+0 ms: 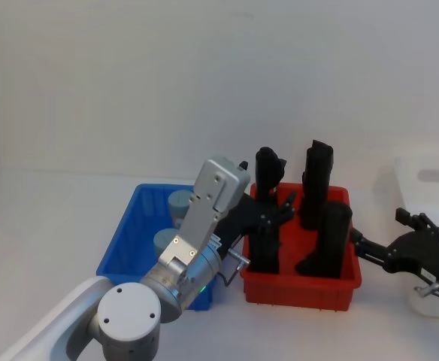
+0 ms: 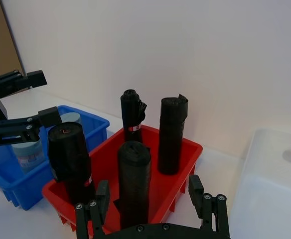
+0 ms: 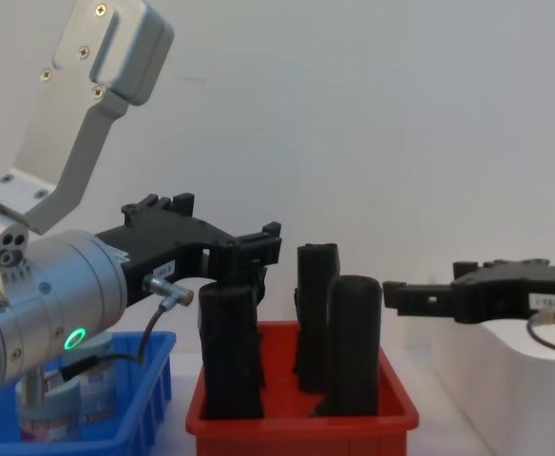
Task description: Pick the cotton swabs from the blue box and place them into the white box.
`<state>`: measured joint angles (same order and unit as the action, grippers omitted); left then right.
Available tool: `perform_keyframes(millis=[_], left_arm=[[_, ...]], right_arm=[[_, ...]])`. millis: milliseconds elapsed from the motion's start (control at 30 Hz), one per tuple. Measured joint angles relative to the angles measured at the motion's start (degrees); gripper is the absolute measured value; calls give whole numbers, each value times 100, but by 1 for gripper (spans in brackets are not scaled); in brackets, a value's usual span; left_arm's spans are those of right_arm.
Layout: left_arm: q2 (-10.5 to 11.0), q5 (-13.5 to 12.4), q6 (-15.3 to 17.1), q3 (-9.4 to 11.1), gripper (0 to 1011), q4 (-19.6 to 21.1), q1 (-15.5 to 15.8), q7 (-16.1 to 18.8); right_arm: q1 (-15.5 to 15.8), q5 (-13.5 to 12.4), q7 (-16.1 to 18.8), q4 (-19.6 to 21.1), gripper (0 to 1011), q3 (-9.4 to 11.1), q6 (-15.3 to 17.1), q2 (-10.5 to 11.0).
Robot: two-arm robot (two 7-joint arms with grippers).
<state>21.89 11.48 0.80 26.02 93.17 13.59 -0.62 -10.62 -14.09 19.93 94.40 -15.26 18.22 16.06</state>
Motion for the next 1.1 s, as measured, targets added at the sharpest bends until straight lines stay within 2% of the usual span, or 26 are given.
perform_keyframes(millis=[633, 767, 1100], left_arm=[[0, 0, 0, 0, 1004, 0, 0, 0], [0, 0, 0, 0, 1004, 0, 0, 0], [0, 0, 0, 0, 1004, 0, 0, 0]], right_arm=[[-373, 207, -162, -615, 1002, -269, 150, -444], [-426, 257, -238, -738, 1001, -317, 87, -522], [-557, 453, -539, -1198, 1001, -460, -334, -750]])
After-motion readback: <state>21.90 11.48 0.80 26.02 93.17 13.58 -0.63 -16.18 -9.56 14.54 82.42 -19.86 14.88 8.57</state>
